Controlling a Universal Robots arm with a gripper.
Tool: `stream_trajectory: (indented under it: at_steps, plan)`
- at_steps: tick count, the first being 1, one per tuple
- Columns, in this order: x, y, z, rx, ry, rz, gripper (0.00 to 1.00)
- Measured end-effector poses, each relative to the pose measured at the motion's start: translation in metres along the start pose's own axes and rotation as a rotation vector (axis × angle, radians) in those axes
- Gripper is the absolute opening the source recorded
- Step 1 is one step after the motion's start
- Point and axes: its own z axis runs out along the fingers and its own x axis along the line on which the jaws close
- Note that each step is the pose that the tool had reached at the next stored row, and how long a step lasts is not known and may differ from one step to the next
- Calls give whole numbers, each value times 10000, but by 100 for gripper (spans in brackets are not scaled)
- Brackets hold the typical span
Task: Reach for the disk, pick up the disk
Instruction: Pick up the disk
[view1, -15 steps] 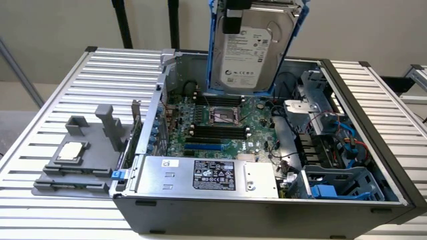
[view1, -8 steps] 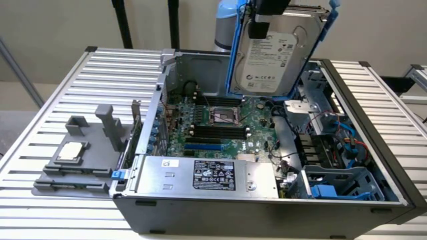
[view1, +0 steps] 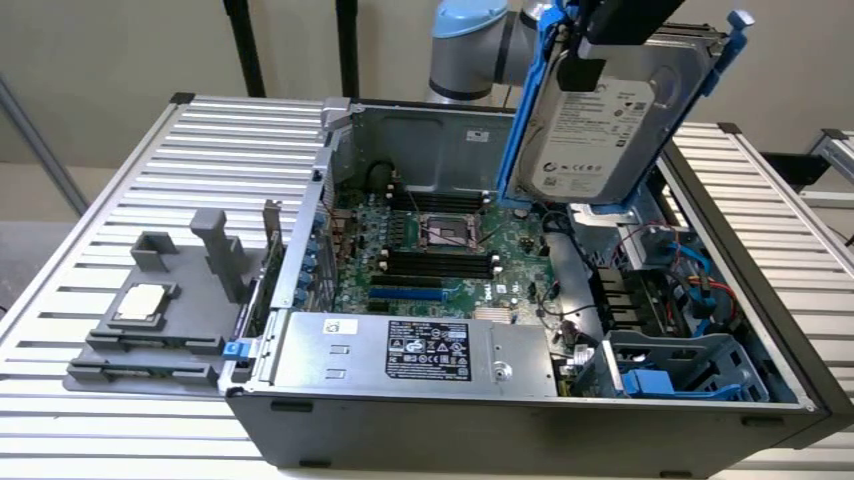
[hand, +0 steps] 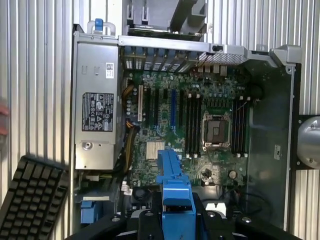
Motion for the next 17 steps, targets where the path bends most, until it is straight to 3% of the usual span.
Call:
stream_trajectory:
  at_steps: [17]
  plan:
    - [393,-568,-33,0,0,-1,33]
